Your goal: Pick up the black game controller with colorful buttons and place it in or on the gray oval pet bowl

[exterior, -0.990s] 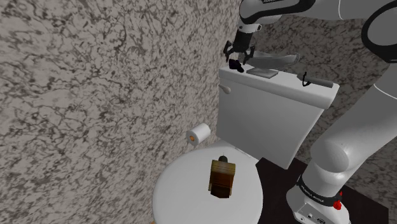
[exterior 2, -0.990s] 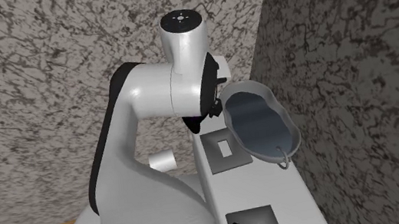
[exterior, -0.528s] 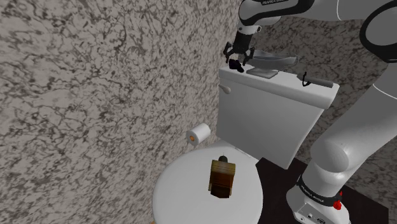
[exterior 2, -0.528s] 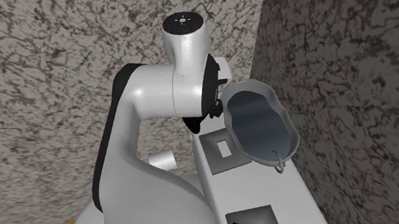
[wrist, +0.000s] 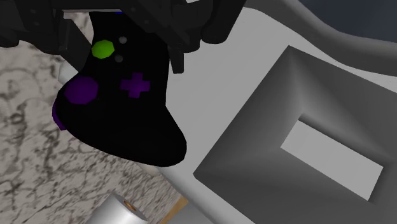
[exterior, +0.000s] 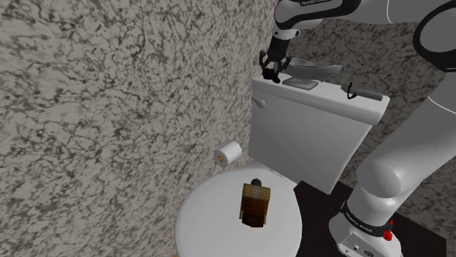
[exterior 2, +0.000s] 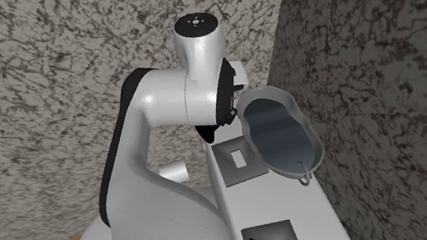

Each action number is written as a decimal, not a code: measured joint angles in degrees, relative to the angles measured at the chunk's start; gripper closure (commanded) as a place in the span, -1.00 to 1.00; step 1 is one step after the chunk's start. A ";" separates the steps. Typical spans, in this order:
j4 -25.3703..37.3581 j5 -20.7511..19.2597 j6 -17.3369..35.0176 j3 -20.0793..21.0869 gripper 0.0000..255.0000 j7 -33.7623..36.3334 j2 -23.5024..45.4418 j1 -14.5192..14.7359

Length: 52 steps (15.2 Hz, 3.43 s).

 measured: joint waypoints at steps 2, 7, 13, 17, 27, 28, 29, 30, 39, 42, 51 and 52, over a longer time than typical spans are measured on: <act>-0.03 0.00 0.04 -0.01 1.00 -0.01 0.01 -0.01; 3.43 0.02 -3.04 -0.01 1.00 -0.05 0.38 0.00; 9.50 0.06 -7.93 -0.02 1.00 -0.14 1.56 -0.01; 13.59 0.07 -11.07 0.00 1.00 -0.13 2.50 0.00; 26.39 0.15 -19.92 -0.02 1.00 -0.25 6.46 -0.01; 27.49 0.14 -20.78 -0.01 1.00 -0.24 6.70 0.00; 29.13 0.17 -21.81 -0.03 1.00 -0.30 7.30 -0.02; 30.79 0.17 -22.79 -0.03 1.00 -0.29 7.98 -0.01; 35.25 1.03 -27.18 -2.12 1.00 -4.25 8.03 -2.10; 33.79 1.69 -27.72 -4.29 1.00 -8.14 6.11 -3.98; 26.67 2.79 -25.58 -10.43 1.00 -18.82 1.47 -8.67; 25.17 2.68 -24.66 -10.39 1.00 -18.86 0.88 -8.67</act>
